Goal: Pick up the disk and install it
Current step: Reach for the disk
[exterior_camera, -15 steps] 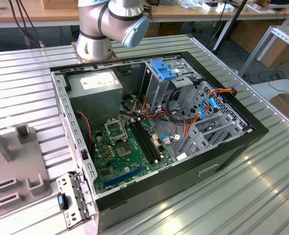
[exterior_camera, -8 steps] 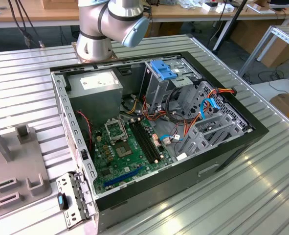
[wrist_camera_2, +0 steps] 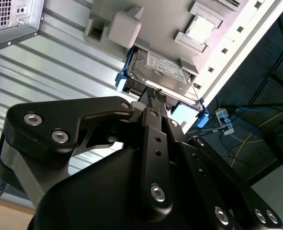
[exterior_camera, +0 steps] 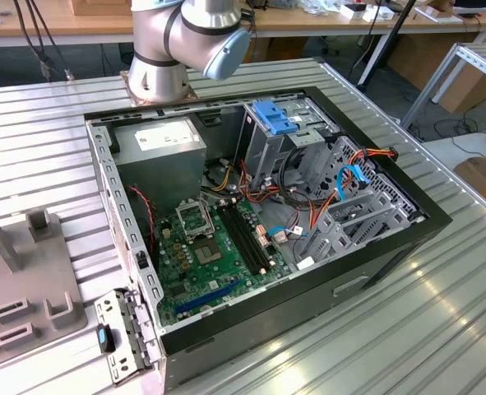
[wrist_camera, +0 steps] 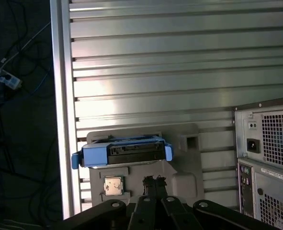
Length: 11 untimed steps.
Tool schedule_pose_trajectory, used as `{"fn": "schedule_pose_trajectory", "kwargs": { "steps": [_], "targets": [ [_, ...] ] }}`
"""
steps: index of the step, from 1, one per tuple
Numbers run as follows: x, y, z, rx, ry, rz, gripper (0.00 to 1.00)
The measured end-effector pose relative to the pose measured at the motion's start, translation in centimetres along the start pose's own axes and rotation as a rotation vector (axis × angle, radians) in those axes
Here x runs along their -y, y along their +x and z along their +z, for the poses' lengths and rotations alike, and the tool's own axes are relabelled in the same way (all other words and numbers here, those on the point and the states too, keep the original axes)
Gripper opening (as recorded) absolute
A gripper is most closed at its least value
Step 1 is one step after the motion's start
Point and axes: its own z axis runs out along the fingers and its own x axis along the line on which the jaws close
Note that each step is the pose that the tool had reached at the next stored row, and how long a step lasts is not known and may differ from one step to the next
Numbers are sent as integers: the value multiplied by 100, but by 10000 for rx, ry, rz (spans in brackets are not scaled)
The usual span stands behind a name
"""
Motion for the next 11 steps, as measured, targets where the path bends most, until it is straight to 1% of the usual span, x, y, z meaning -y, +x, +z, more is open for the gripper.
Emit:
{"fn": "schedule_pose_trajectory", "kwargs": {
  "steps": [3, 7, 11],
  "targets": [
    [-2, 2, -1, -1, 1, 2, 11],
    [0, 29, -1, -1, 1, 1, 11],
    [-2, 33, -1, 1, 0, 2, 11]
  ]
}}
